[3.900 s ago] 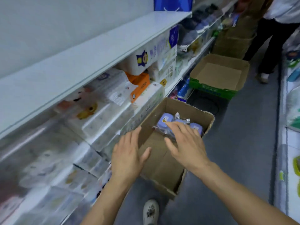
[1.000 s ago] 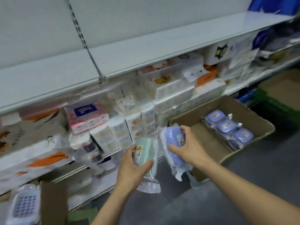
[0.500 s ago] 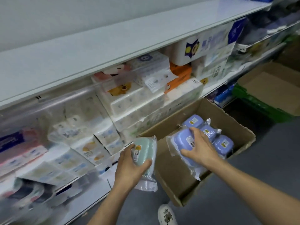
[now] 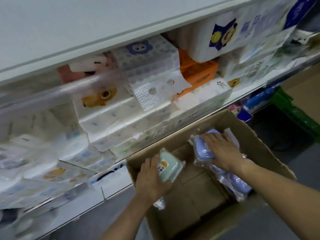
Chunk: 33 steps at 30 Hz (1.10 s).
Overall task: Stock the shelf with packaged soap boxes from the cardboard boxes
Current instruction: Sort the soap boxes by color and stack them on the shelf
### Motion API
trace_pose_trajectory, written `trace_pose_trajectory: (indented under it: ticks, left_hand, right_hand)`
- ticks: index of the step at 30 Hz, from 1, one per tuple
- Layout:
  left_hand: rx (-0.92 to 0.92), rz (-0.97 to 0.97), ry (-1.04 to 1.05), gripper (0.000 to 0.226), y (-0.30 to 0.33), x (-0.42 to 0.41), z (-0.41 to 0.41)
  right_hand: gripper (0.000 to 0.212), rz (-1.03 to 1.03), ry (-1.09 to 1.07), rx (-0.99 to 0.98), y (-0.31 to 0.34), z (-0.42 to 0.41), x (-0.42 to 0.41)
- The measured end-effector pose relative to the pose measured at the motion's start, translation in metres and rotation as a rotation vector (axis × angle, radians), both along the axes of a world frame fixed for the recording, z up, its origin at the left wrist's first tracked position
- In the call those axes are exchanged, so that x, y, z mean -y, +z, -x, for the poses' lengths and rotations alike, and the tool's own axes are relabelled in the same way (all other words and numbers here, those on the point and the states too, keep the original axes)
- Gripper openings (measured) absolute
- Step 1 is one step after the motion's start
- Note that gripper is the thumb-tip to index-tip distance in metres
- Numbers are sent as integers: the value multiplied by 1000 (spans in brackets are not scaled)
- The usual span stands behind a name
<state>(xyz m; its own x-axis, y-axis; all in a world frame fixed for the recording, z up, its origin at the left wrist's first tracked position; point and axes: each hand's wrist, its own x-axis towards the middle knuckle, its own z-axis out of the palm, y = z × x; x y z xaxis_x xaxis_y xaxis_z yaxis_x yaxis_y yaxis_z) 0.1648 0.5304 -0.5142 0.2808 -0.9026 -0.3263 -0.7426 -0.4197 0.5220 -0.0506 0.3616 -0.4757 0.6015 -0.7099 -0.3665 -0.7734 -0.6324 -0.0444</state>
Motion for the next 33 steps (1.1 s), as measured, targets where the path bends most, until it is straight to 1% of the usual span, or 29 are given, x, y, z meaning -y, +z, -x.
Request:
trace_pose_trajectory:
  ticks: [3, 7, 11, 15, 19, 23, 24, 26, 28, 30, 32, 33]
  left_hand:
    - [78, -74, 10, 94, -36, 12, 4]
    - [233, -222, 3, 82, -81, 26, 6]
    - [327, -317, -7, 75, -123, 38, 8]
    - [403, -357, 12, 70, -143, 43, 16]
    - [470, -369, 16, 82, -146, 40, 24]
    - [418, -398, 27, 103, -132, 42, 27]
    - [401, -391, 35, 105, -123, 42, 26]
    - [385, -332, 73, 103, -98, 40, 27]
    - [377, -199, 130, 97, -66, 32, 31]
    - [400, -19, 186, 89, -29, 18, 38]
    - [440, 128, 258, 80, 10, 0, 45]
    - [457, 168, 293, 78, 29, -9, 49]
  right_hand:
    - [92, 33, 121, -29, -24, 6, 26]
    - [97, 54, 212, -102, -54, 12, 57]
    - [93, 41, 215, -101, -76, 20, 77]
    - [93, 35, 241, -84, -92, 26, 86]
    - [97, 32, 277, -112, -99, 31, 89]
    - [100, -15, 261, -171, -89, 30, 88]
    - [99, -28, 244, -165, -83, 29, 86]
    - [93, -48, 196, -128, -67, 26, 78]
    - [85, -58, 170, -73, -46, 21, 65]
    - [76, -48, 166, -9, -21, 14, 45]
    - [67, -11, 165, 80, 6, 9, 21]
    - [64, 26, 174, 137, 20, 5, 8]
